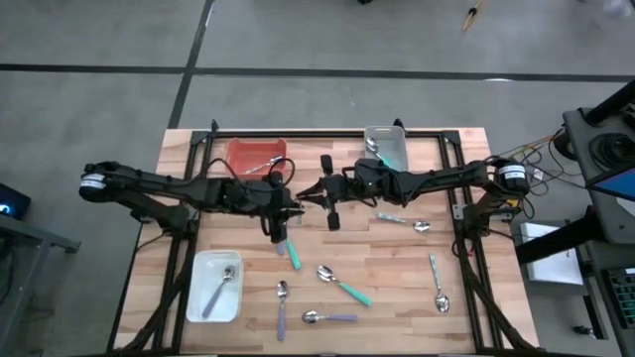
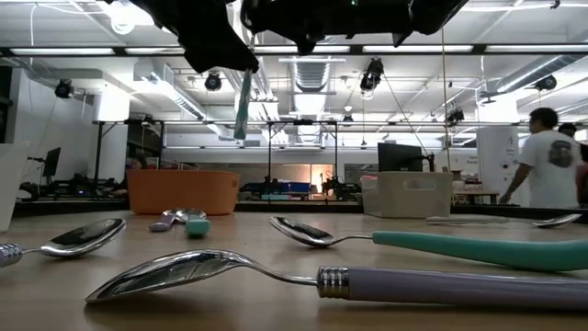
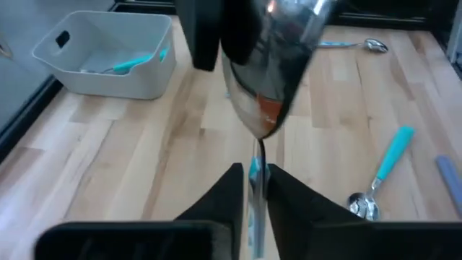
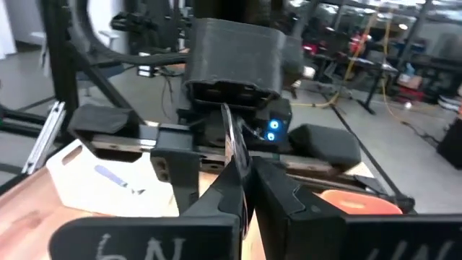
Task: Sort silverware by color (type)
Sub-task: Put the bottom left blue patterned spoon into the orange bin
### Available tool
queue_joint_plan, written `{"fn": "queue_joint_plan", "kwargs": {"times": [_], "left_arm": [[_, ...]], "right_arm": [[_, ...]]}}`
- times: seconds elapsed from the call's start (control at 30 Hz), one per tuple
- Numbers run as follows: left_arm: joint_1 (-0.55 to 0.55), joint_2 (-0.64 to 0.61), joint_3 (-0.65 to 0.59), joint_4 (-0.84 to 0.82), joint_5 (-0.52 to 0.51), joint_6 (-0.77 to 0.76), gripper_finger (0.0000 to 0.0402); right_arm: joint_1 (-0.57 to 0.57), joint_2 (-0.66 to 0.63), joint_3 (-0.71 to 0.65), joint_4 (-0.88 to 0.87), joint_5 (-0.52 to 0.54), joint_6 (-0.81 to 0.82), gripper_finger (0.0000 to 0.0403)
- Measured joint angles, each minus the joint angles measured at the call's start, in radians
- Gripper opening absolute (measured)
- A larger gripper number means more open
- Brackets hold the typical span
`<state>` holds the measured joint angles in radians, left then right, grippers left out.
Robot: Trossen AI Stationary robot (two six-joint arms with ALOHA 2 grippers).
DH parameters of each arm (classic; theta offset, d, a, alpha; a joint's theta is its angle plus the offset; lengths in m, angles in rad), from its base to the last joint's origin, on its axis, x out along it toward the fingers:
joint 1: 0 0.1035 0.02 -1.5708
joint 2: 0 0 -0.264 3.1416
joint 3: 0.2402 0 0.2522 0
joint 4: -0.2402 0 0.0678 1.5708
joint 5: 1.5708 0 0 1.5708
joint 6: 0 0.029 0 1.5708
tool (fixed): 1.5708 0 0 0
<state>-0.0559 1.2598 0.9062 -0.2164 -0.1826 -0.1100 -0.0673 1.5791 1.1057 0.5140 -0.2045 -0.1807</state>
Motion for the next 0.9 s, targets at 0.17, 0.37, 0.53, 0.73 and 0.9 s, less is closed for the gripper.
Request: {"fn": "queue_joint_plan", "kwargs": {"times": [0.17,0.37,0.53,0.73,0.9], "left_arm": [[0.002,-0.005,0.0,-0.003,-0.028,0.038,0.0098],[0.002,-0.044,0.0,-0.05,-0.15,0.112,0.0157],[0.002,-0.1,0.0,-0.071,-0.231,0.154,0.0179],[0.002,-0.129,-0.004,-0.055,-0.323,0.154,0.0176],[0.002,-0.116,-0.04,0.067,-0.329,0.153,0.0167]], "right_arm": [[0.004,-0.001,-0.013,-0.011,0.097,0.031,0.0009],[0.005,-0.001,-0.028,-0.007,0.243,0.08,0.0009],[0.005,-0.001,-0.04,0.02,0.466,0.137,0.0009],[0.005,0.025,-0.132,0.354,0.578,0.184,0.0009],[0.016,0.112,-0.212,0.682,0.641,0.203,0.0009]]}}
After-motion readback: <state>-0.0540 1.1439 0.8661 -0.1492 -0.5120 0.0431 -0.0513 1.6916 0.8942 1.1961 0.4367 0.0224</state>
